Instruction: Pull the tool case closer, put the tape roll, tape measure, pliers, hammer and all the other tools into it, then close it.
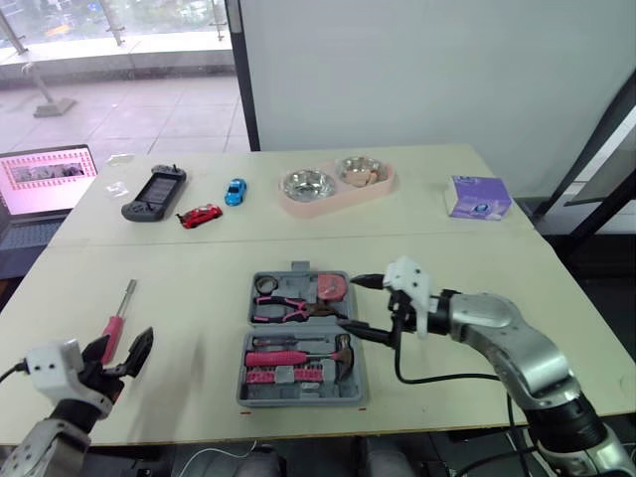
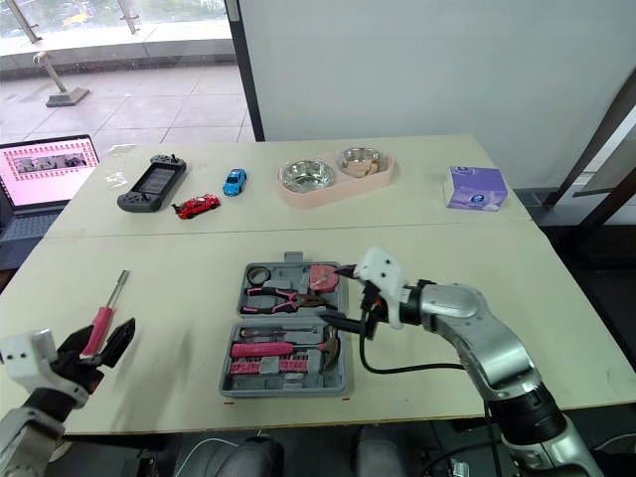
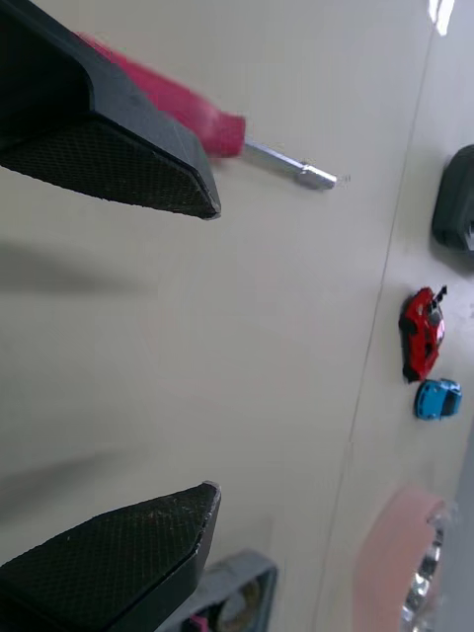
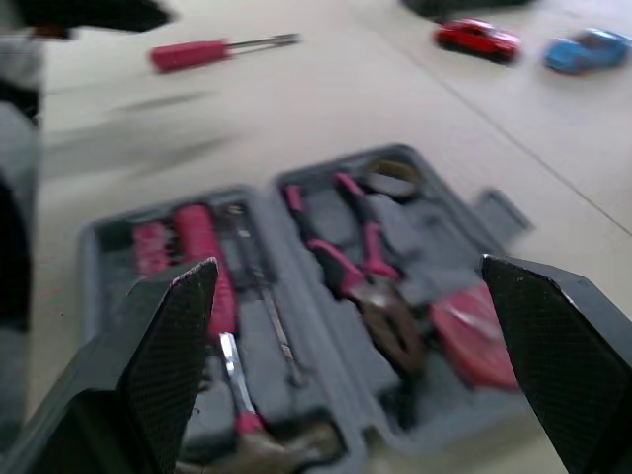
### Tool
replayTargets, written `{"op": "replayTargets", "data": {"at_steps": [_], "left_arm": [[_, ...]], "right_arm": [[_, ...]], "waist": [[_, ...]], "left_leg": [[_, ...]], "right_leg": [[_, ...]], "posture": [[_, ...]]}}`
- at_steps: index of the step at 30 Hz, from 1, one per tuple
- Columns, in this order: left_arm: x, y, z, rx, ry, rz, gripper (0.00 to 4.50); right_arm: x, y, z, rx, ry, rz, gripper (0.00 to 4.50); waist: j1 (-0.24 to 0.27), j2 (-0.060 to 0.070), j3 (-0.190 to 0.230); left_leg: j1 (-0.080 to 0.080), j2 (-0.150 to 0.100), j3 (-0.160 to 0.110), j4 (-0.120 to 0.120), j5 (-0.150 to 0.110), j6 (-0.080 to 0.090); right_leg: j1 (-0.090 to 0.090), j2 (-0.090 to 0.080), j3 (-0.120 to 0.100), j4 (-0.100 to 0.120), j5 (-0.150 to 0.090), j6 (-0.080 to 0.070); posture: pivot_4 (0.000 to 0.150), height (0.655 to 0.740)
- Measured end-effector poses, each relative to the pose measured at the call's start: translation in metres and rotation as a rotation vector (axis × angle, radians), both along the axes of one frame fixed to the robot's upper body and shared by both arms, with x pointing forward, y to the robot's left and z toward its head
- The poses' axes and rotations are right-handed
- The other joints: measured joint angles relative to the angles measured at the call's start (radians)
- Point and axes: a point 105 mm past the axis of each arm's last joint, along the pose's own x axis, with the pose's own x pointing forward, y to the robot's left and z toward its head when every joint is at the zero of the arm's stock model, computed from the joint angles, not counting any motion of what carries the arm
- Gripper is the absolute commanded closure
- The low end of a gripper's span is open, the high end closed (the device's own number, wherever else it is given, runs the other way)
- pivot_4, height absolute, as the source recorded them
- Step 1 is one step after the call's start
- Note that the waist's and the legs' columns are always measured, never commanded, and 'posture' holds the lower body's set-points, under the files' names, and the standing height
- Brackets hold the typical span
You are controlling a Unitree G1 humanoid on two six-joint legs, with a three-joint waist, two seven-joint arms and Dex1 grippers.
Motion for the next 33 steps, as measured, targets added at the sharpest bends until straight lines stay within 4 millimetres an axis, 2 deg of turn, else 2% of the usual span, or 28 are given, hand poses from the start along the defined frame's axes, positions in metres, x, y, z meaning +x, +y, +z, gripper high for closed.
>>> {"op": "replayTargets", "data": {"at_steps": [3,5,14,19,22,27,30,32,33], "left_arm": [[0.016,0.025,0.01,0.101,0.078,0.025,0.0],[0.021,0.032,0.009,0.124,0.12,0.021,0.0],[0.045,0.066,-0.025,0.064,0.315,0.018,0.0],[0.06,0.064,-0.032,0.051,0.344,-0.026,0.0],[0.061,0.064,-0.046,0.028,0.417,-0.052,0.0],[0.063,0.065,-0.048,0.036,0.449,-0.07,0.0],[0.063,0.066,-0.049,0.051,0.456,-0.069,0.84],[0.063,0.067,-0.049,0.057,0.46,-0.064,1.75],[0.063,0.067,-0.049,0.062,0.46,-0.065,2.35]], "right_arm": [[-0.003,0.015,0.004,0.002,-0.018,0.063,0.04],[-0.003,0.019,0.006,0.009,-0.025,0.074,0.04],[-0.002,0.029,0.006,0.001,-0.069,0.087,0.04],[-0.003,0.028,0.004,0.001,-0.065,0.071,0.04],[-0.007,0.028,0.002,-0.002,-0.044,0.057,0.04],[-0.007,0.028,0.0,-0.01,-0.027,0.038,0.04],[-0.006,0.027,0.0,-0.011,-0.025,0.027,0.0],[-0.005,0.027,-0.001,-0.011,-0.021,0.018,0.0],[-0.005,0.027,0.0,-0.009,-0.02,0.016,0.0]], "waist": [[-0.003,0.0,0.0],[-0.006,0.0,0.0],[-0.003,0.0,0.0],[-0.003,0.0,0.0],[-0.006,0.0,0.0],[-0.005,0.002,-0.001],[-0.005,0.003,-0.001],[-0.005,0.003,-0.001],[-0.005,0.003,-0.001]], "left_leg": [[0.0,0.0,0.0,0.0,0.0,0.0],[0.0,0.0,0.001,0.0,0.0,0.0],[-0.001,0.0,-0.001,-0.001,0.002,-0.004],[-0.001,0.0,0.0,-0.001,0.002,-0.004],[-0.001,0.0,-0.001,-0.001,0.002,-0.004],[0.0,0.0,0.0,-0.001,0.002,-0.004],[0.0,0.0,0.0,-0.001,0.003,-0.004],[0.0,0.0,0.0,-0.001,0.003,-0.004],[0.0,0.0,0.0,-0.001,0.003,-0.005]], "right_leg": [[0.0,0.0,0.0,0.0,0.0,0.0],[0.0,0.0,0.001,0.0,0.0,0.0],[-0.001,0.0,-0.001,0.0,0.001,0.0],[-0.002,-0.001,-0.001,0.0,0.001,0.0],[-0.002,0.0,-0.001,0.001,0.001,0.0],[-0.002,-0.001,-0.001,0.002,0.001,0.001],[-0.002,-0.001,-0.001,0.002,0.001,0.001],[-0.002,-0.001,-0.001,0.002,0.001,0.001],[-0.002,-0.001,-0.001,0.002,0.001,0.001]], "posture": [[0.15,0.736],[0.15,0.736],[0.15,0.736],[0.15,0.736],[0.15,0.736],[0.15,0.736],[0.15,0.736],[0.15,0.736],[0.15,0.736]]}}
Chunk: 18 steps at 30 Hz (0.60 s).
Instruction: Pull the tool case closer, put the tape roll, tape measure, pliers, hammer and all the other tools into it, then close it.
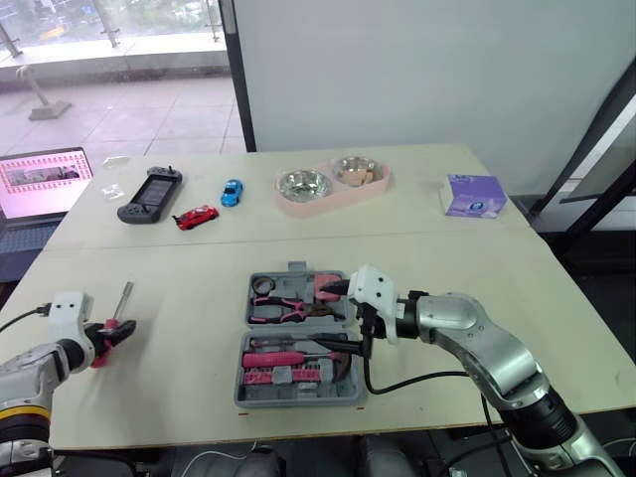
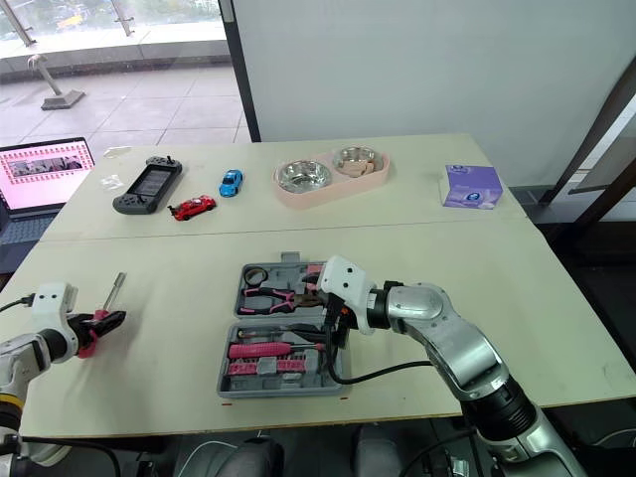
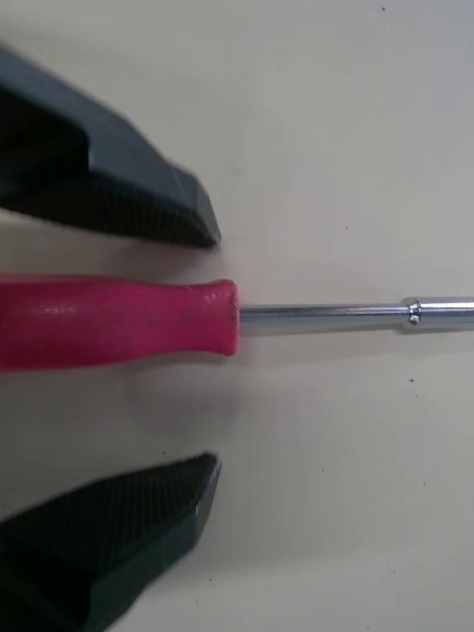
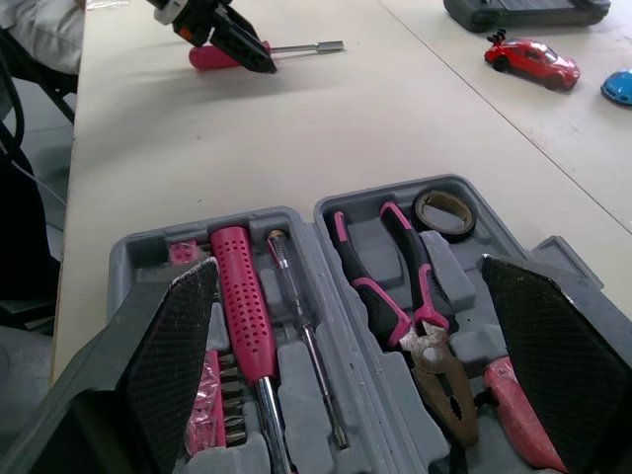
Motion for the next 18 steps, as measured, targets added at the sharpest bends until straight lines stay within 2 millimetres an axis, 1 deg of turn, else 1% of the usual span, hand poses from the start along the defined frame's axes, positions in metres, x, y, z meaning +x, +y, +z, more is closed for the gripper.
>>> {"op": "replayTargets", "data": {"at_steps": [3,4,14,16,18], "left_arm": [[0.001,-0.002,0.0,-0.002,-0.007,-0.004,3.85],[0.002,-0.002,0.0,-0.001,-0.013,-0.007,3.91],[0.009,-0.003,0.003,0.009,-0.058,-0.038,3.91],[0.01,-0.01,0.01,0.017,-0.085,-0.077,3.91],[0.013,-0.02,0.023,0.028,-0.124,-0.14,3.91]], "right_arm": [[0.0,0.0,0.0,0.001,0.001,-0.002,0.0],[0.0,0.0,0.0,0.001,0.002,-0.003,0.0],[0.001,-0.001,-0.001,-0.004,0.004,-0.015,0.0],[0.002,-0.002,-0.001,-0.006,0.004,-0.018,0.0],[0.003,-0.005,-0.001,-0.015,0.005,-0.031,0.0]], "waist": [[0.005,0.0,0.0],[0.005,0.0,0.0],[0.004,-0.001,0.0],[0.002,-0.002,0.001],[0.001,-0.003,0.001]], "left_leg": [[0.0,0.0,0.0,0.0,0.0,0.0],[-0.001,-0.001,0.0,0.0,0.0,0.0],[-0.001,-0.001,0.0,0.0,0.0,0.0],[-0.002,-0.001,-0.001,0.0,0.0,-0.001],[-0.004,-0.001,-0.001,0.0,0.001,-0.001]], "right_leg": [[0.0,-0.001,0.0,0.0,0.0,0.0],[0.0,-0.001,0.0,0.0,0.0,0.0],[0.0,-0.001,-0.001,0.0,0.0,0.001],[-0.001,-0.001,-0.001,-0.001,0.0,0.001],[-0.002,-0.001,0.0,-0.001,0.001,0.001]], "posture": [[0.15,0.736],[0.15,0.736],[0.15,0.736],[0.15,0.736],[0.15,0.736]]}}
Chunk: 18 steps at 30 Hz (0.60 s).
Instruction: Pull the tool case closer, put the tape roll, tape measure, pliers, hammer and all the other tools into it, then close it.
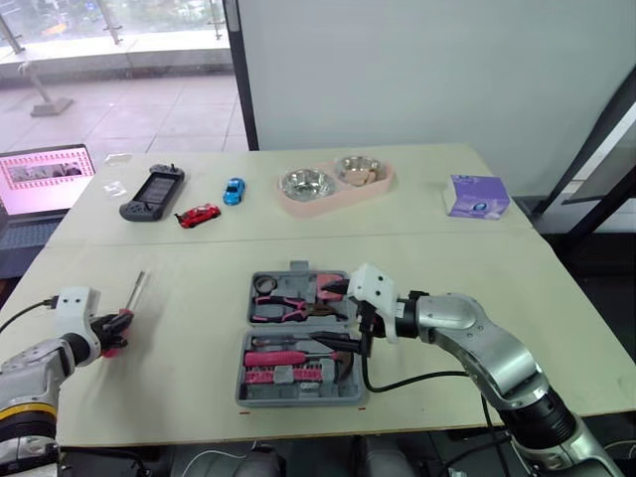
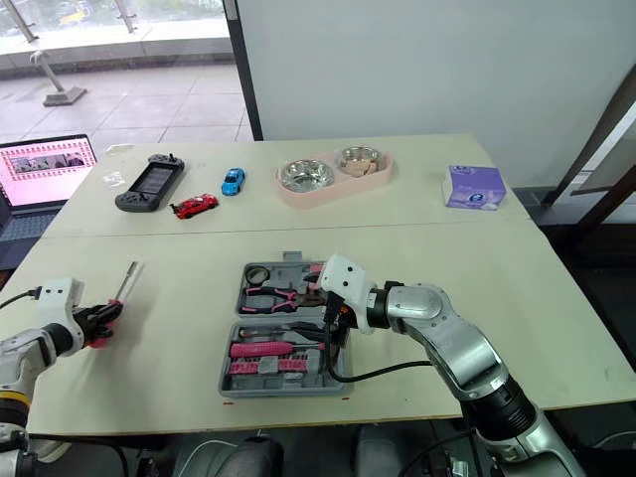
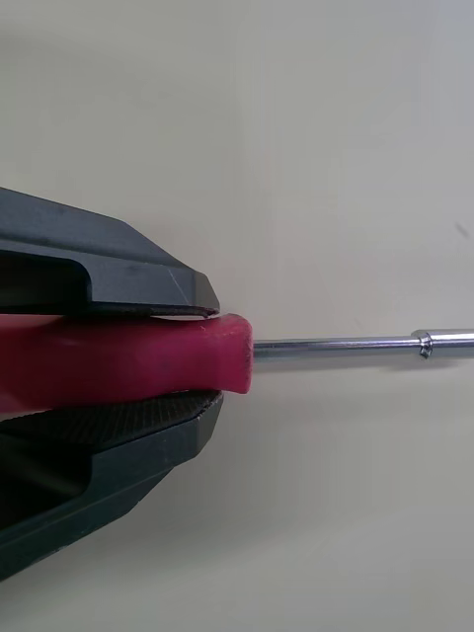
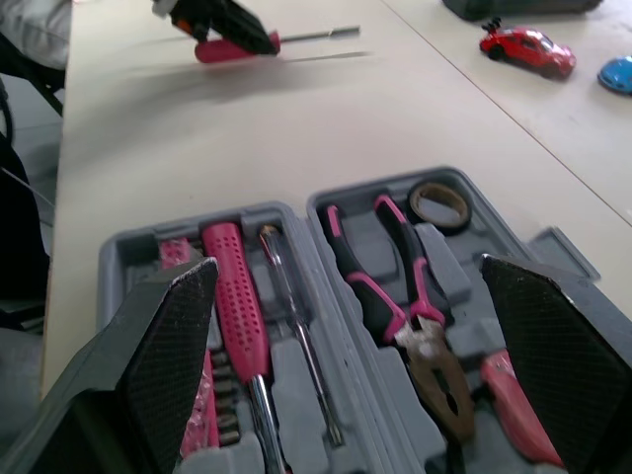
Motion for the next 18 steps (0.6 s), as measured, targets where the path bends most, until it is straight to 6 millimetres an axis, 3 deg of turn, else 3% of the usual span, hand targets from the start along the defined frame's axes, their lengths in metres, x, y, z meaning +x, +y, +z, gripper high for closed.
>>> {"op": "replayTargets", "data": {"at_steps": [7,12,18], "left_arm": [[-0.021,-0.044,0.047,-0.011,-0.043,-0.297,3.91],[-0.05,-0.071,0.045,-0.107,0.034,-0.51,3.91],[-0.055,-0.091,0.062,-0.104,0.05,-0.647,3.91]], "right_arm": [[0.005,-0.007,0.001,-0.012,-0.01,-0.045,0.0],[0.005,-0.011,-0.005,-0.013,0.004,-0.076,0.0],[0.002,-0.011,-0.006,-0.014,-0.005,-0.087,0.0]], "waist": [[-0.004,0.001,0.001],[-0.004,0.001,0.001],[-0.001,0.001,0.001]], "left_leg": [[-0.001,0.0,0.0,0.0,0.0,0.0],[-0.002,0.0,0.001,0.0,0.0,0.0],[-0.002,0.0,0.001,0.0,0.0,0.0]], "right_leg": [[-0.002,0.0,0.0,0.0,0.0,0.0],[-0.002,0.0,0.001,0.0,0.0,0.0],[-0.002,0.0,0.001,0.0,0.0,0.0]], "posture": [[0.15,0.736],[0.15,0.736],[0.15,0.736]]}}
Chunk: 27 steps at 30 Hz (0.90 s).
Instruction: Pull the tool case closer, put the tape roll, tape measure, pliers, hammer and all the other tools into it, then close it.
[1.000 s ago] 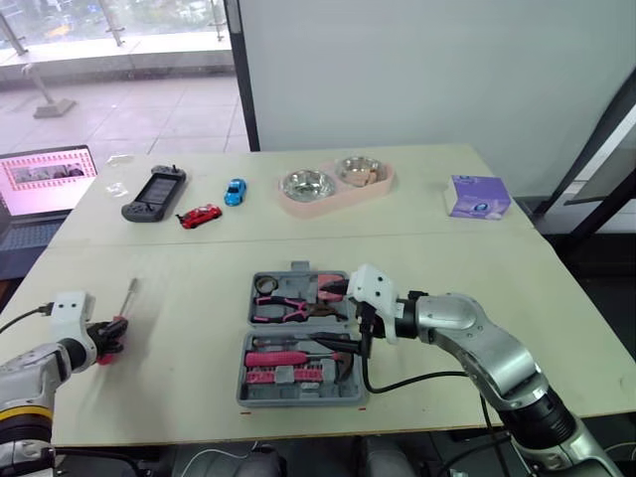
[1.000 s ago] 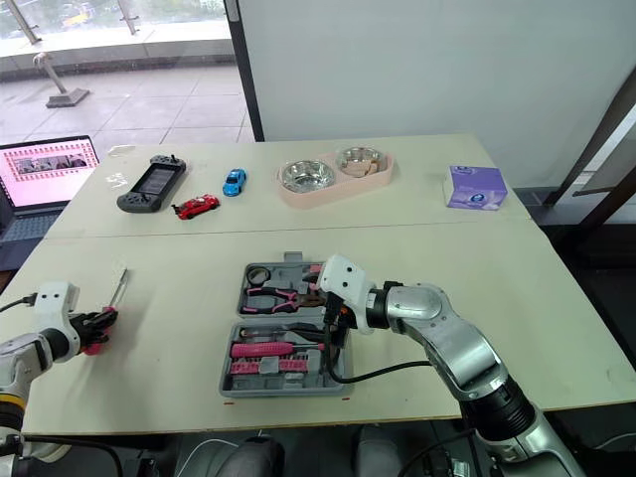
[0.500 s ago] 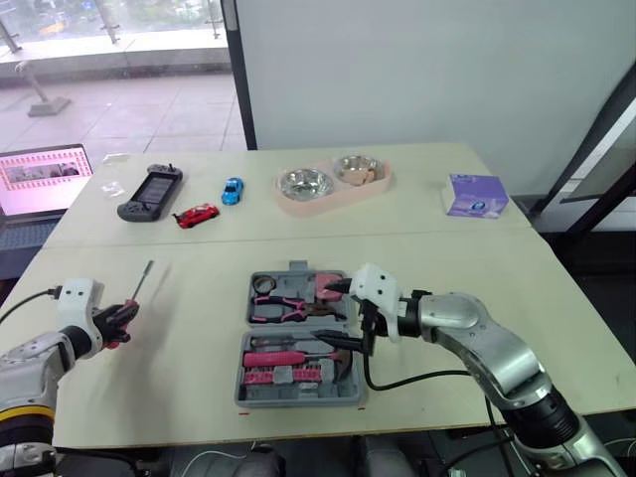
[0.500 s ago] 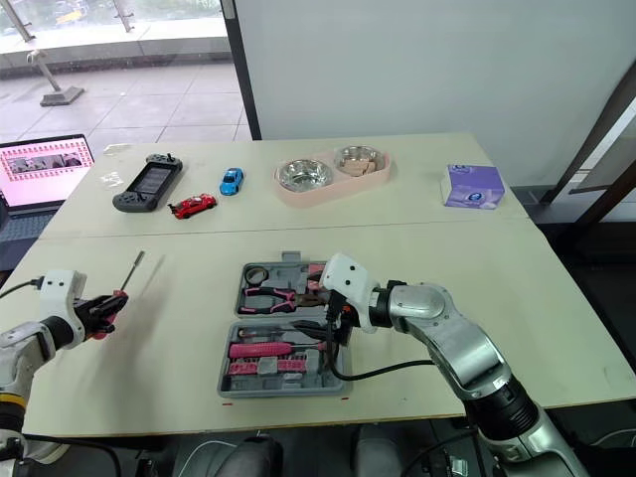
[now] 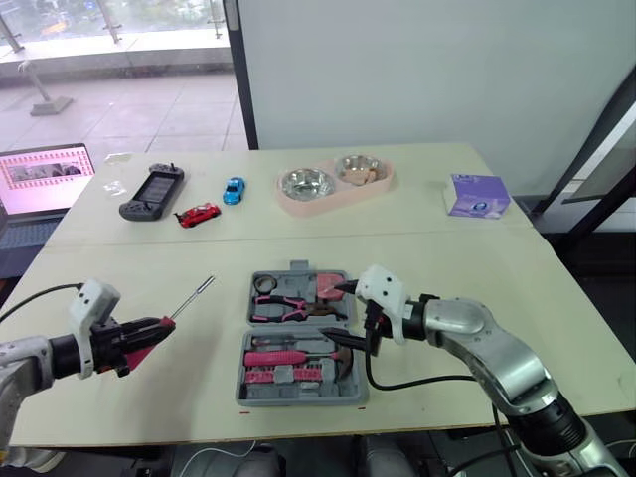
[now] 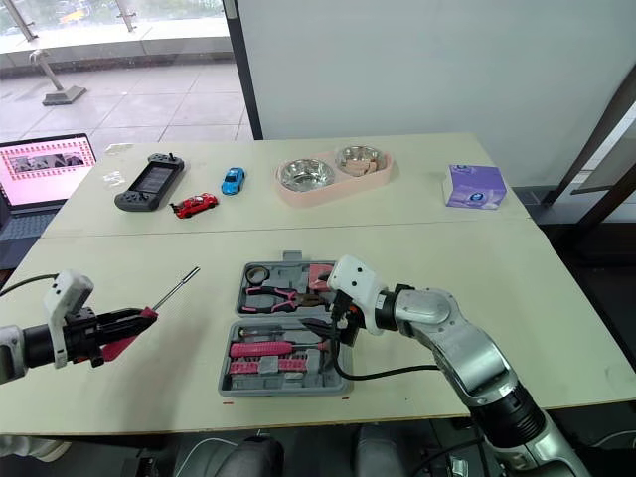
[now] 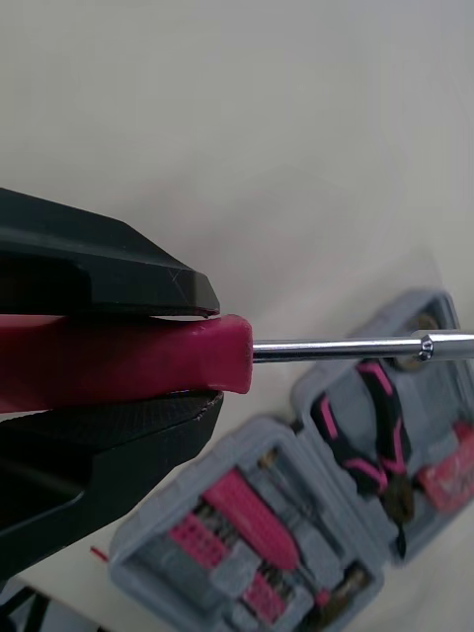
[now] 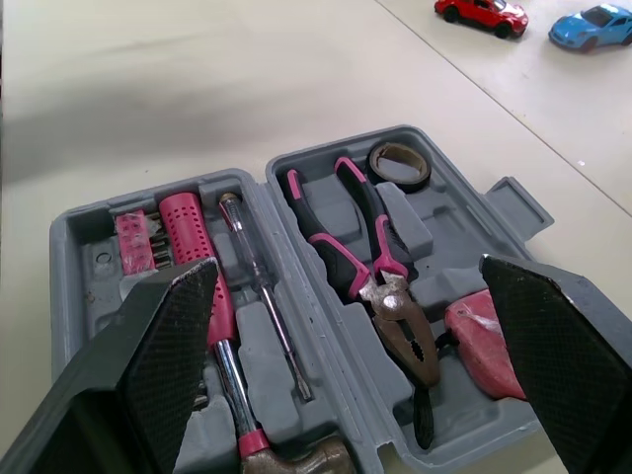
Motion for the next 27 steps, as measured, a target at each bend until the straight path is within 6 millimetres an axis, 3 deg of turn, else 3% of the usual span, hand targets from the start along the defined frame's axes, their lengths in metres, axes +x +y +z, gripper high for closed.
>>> {"op": "replayTargets", "data": {"at_steps": [11,20,22,27], "left_arm": [[0.0,-0.041,0.026,0.161,0.01,-0.304,3.91],[-0.026,-0.056,0.007,0.449,0.142,-0.512,3.91],[-0.035,-0.066,0.008,0.537,0.15,-0.582,3.91],[-0.044,-0.094,0.012,0.571,0.113,-0.702,3.91]], "right_arm": [[0.0,-0.007,0.005,0.005,-0.016,-0.041,0.0],[-0.003,-0.023,0.018,-0.031,-0.046,-0.045,0.0],[-0.009,-0.025,0.02,-0.05,-0.033,-0.014,0.0],[-0.023,-0.025,0.024,-0.054,0.017,0.078,0.0]], "waist": [[-0.005,0.001,0.001],[-0.001,0.001,0.005],[-0.001,0.001,0.006],[-0.001,0.001,0.008]], "left_leg": [[0.0,0.0,0.001,0.0,0.0,0.0],[0.0,0.0,0.001,0.0,0.0,0.0],[-0.001,0.0,0.001,0.0,0.0,0.0],[0.0,0.0,0.001,0.0,0.0,0.0]], "right_leg": [[0.0,0.001,0.0,0.0,0.0,0.0],[0.0,0.001,0.001,0.0,0.0,0.0],[0.0,0.001,0.001,-0.001,0.0,0.0],[0.0,0.001,0.001,0.0,0.0,0.0]], "posture": [[0.15,0.736],[0.15,0.736],[0.15,0.736],[0.15,0.736]]}}
